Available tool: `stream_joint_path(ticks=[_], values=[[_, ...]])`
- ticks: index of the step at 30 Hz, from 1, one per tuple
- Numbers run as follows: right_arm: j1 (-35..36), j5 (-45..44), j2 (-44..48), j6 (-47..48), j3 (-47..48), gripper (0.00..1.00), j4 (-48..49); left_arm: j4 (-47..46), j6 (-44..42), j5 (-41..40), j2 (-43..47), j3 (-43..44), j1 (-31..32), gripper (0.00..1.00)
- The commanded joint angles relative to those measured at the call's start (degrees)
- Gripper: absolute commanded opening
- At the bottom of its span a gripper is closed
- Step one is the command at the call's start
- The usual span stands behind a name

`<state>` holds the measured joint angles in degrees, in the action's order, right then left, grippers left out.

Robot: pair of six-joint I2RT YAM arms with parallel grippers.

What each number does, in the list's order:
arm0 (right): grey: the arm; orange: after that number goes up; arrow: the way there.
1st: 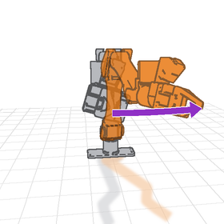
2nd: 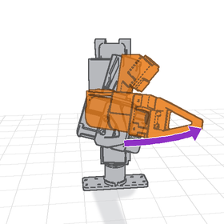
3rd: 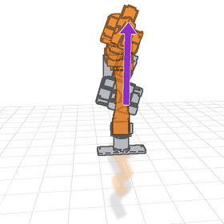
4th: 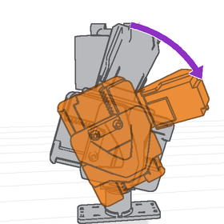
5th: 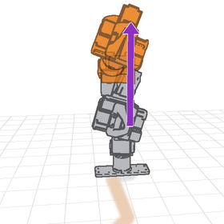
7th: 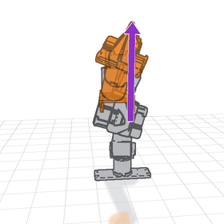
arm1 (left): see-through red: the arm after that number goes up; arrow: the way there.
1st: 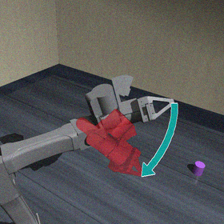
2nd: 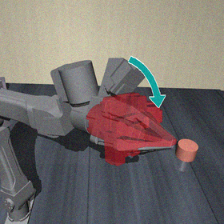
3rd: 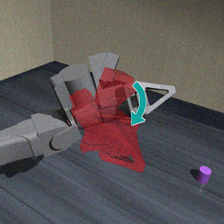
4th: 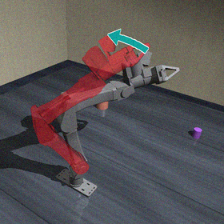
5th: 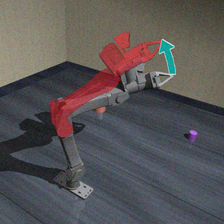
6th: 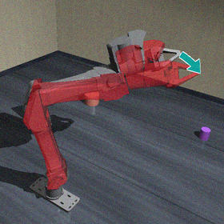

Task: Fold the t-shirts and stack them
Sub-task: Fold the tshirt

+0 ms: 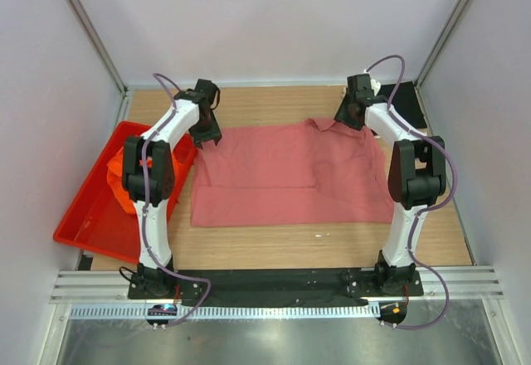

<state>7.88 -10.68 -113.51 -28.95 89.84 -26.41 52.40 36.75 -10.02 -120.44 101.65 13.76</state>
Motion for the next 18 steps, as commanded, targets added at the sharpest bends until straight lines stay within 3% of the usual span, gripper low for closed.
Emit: stream_joint_path(ticks=[1, 10, 14, 18], values=[[0.0, 1.9, 1.8, 0.8, 1.4, 0.49, 2.8, 2.4, -1.3, -7.6, -0.3, 3.0, -1.6, 0.49], [-0.2, -0.5, 1.6, 2.1, 0.4, 0.49, 3.0, -0.4, -2.6, -3.0, -1.0, 4.6, -3.0, 0.5], [-0.5, -2.9, 1.2, 6.9, 0.9, 0.49, 2.3, -3.4, -4.1, 0.5, -0.9, 5.8, -3.0, 0.51], [-0.8, 2.0, -1.0, 13.1, 1.9, 0.49, 3.6, -2.4, -5.9, -1.0, -4.4, 12.2, -3.0, 0.52]])
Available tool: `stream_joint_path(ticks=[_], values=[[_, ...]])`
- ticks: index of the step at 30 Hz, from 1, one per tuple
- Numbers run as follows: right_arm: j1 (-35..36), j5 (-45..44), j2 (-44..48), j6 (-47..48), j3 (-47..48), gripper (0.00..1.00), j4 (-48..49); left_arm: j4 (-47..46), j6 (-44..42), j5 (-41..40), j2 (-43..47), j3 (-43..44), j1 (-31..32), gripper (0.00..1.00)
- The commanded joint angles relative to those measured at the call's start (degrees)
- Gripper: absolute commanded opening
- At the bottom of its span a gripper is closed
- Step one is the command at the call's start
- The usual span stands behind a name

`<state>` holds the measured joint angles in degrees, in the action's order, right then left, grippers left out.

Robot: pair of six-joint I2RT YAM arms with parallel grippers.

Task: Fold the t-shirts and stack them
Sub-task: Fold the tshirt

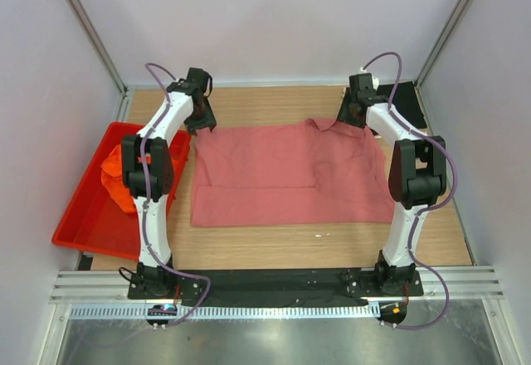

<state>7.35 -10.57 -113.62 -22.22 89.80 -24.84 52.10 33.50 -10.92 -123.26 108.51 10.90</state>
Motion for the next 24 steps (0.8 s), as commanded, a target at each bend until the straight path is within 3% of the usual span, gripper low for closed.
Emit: stream_joint_path(ticks=[1, 7, 9, 11, 17, 24], values=[[-0.3, 2.5, -1.2, 7.7, 2.0, 0.48, 2.3, -1.3, -3.3, -0.6, -3.8, 8.5, -0.2, 0.52], [-0.3, 4.9, -5.9, 12.0, 6.3, 0.49, 3.0, 2.2, -6.2, -3.8, -10.8, 18.7, -0.2, 0.51], [-0.2, 6.2, -8.4, 9.9, 10.8, 0.48, -0.6, 2.0, -6.2, -3.5, -12.7, 20.4, -0.2, 0.51], [0.1, 9.9, -8.5, 7.1, 8.7, 0.48, 3.4, -0.5, -6.3, -2.5, -13.3, 19.5, -0.2, 0.51], [0.6, 8.1, -10.5, -7.5, 7.9, 0.48, 5.3, -2.6, -5.8, -3.0, -15.2, 19.0, -0.2, 0.51], [1.0, 4.6, -14.5, -13.3, 10.3, 0.48, 4.5, -2.9, -4.4, -4.6, -17.3, 19.8, -0.1, 0.48]])
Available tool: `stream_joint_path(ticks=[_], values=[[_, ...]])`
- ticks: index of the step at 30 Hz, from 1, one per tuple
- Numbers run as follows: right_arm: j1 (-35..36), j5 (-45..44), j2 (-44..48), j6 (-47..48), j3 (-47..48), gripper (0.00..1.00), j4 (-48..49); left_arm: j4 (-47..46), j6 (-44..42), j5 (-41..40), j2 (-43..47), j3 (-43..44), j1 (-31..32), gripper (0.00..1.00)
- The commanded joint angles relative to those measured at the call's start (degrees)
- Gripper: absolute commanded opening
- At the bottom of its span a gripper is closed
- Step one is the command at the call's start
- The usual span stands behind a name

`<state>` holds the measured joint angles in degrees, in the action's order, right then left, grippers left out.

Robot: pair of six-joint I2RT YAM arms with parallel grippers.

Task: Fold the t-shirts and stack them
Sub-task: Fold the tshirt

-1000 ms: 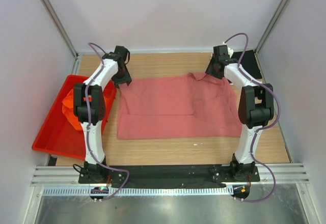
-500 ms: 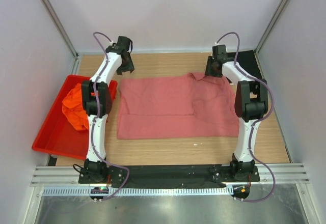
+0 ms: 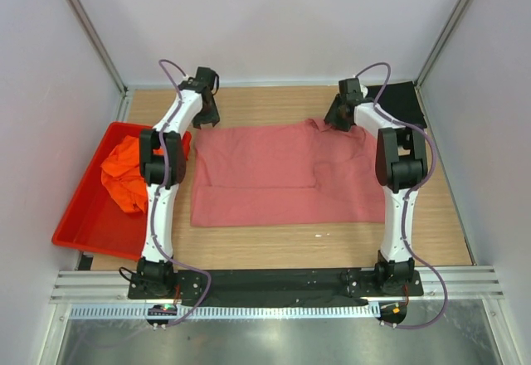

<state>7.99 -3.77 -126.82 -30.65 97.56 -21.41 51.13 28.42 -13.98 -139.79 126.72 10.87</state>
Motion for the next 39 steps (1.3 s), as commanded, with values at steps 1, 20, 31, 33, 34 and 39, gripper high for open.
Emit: stream_joint_path(ticks=[1, 20, 31, 33, 34, 39], values=[[0.3, -2.5, -1.5, -5.3, 2.6, 0.48, 1.3, -1.8, 1.0, -1.8, -1.0, 1.7, -0.1, 0.48], [2.3, -2.6, 12.8, -8.3, -7.5, 0.01, 4.6, 1.4, 13.9, -2.0, 5.7, 1.4, -0.3, 0.44], [3.3, -0.7, 17.8, -6.9, -14.1, 0.01, 6.5, 2.0, 1.4, -6.7, 1.6, 4.1, -0.2, 0.4], [3.3, 0.0, 17.7, -6.8, -14.3, 0.01, 6.5, 1.9, -0.7, -6.9, 1.6, 2.8, -0.3, 0.4], [3.3, 0.3, 17.8, -6.5, -14.4, 0.01, 6.5, 1.7, -1.5, -6.9, 1.6, 2.3, -0.3, 0.4], [3.3, 0.0, 18.5, -5.6, -15.5, 0.01, 6.5, 2.0, -4.3, -7.4, -0.7, 2.5, -0.3, 0.41]])
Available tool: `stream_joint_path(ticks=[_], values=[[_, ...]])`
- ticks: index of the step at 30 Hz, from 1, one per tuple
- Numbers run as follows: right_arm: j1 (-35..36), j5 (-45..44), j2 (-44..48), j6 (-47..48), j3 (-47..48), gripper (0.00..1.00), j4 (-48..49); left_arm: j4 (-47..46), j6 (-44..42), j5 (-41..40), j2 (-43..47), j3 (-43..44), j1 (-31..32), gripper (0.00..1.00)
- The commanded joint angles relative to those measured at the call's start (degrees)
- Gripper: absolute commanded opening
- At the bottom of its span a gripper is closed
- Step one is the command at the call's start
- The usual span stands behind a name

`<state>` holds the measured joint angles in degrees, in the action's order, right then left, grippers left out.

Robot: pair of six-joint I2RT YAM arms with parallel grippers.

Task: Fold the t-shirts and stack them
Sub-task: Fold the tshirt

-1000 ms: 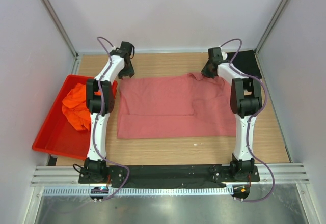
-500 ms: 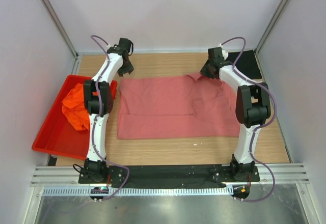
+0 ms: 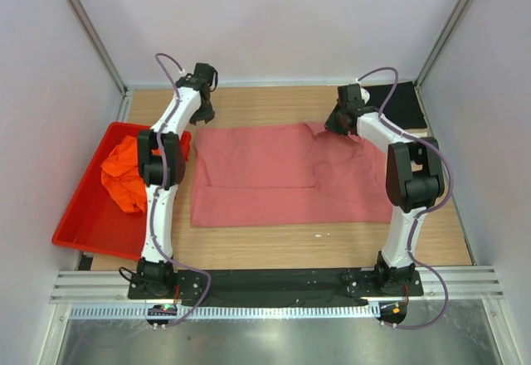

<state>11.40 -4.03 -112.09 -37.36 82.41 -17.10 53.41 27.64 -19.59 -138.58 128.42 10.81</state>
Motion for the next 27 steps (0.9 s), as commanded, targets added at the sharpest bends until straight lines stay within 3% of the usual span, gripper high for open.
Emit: stream_joint_path(ticks=[1, 10, 14, 20, 27], values=[[-0.2, 0.3, 4.1, 1.2, -0.6, 0.01, 2.2, -0.1, -3.9, -1.7, -2.2, 0.8, -0.3, 0.41], [-0.1, 0.2, 5.0, 1.2, -1.1, 0.01, 2.4, -0.7, -5.7, -1.5, -5.5, 1.8, -0.3, 0.38], [-0.1, 0.1, 5.5, 1.2, -1.2, 0.01, 2.3, -0.6, -7.0, -2.3, -6.3, 2.2, -0.3, 0.31], [-0.1, -1.3, 6.5, 1.4, -0.9, 0.01, 1.4, -1.2, -7.1, 1.0, -5.6, 2.5, -0.3, 0.0], [-0.1, -4.5, 8.3, 3.7, -1.2, 0.01, -1.7, -5.4, -6.4, -0.7, 3.8, -3.0, 0.7, 0.0]])
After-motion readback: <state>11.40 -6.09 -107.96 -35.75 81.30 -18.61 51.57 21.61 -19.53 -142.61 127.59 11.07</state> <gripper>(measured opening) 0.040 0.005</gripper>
